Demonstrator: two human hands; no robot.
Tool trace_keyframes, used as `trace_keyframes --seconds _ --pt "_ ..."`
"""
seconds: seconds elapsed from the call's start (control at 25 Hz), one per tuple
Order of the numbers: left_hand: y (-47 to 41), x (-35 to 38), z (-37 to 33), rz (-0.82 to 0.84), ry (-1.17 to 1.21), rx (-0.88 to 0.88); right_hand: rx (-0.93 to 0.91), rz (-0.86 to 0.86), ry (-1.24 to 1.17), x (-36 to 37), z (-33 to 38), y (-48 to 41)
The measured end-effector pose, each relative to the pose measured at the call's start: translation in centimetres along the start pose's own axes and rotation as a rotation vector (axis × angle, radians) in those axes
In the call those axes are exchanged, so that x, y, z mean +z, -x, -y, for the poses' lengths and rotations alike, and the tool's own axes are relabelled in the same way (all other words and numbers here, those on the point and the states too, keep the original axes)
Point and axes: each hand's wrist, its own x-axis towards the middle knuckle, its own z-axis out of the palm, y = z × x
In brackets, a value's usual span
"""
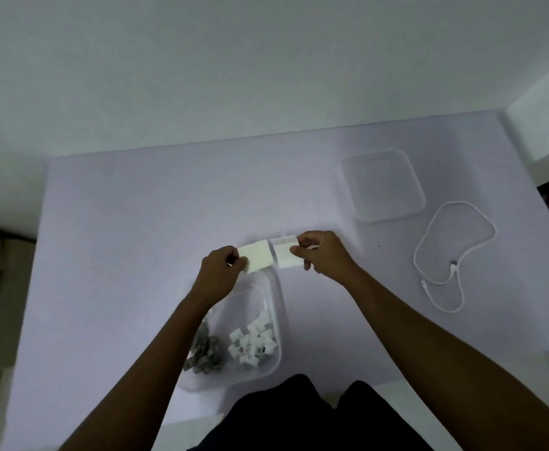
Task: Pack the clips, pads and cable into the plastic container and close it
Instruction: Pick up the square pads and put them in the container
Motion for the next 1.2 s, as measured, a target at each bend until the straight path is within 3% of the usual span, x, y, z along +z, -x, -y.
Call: trace_keyframes --seconds 0.16,0.4,0.76,0.88,1.04,1.12,1.2 --pt "3.5 -3.7 5.0 -0.042 0.104 -0.193 -0.029 0.143 0.113 6.2 2.3 1.5" --pt "7.0 -1.7 7.5 -0.009 0.395 -0.429 0.026 0.222 0.618 12.5 2.5 2.9" --pt "5.2 2.2 9.6 -0.126 0.402 -0.560 0.293 0.094 0.619 15.5 1.6 3.1" --pt "5.4 3.0 9.6 -0.018 0.397 -0.535 0.333 0.112 0.666 15.7 1.7 3.4" --pt "5.2 3.2 9.5 0.086 0.170 -0.414 0.335 0.080 0.660 15.4 1.9 4.1" --pt "5.0 2.9 8.9 0.047 0.072 -0.348 0.297 0.047 0.615 14.7 2.0 4.6" --pt "5.0 2.8 7.6 -0.100 -0.020 -0.202 0.242 -0.022 0.489 13.4 1.7 5.1"
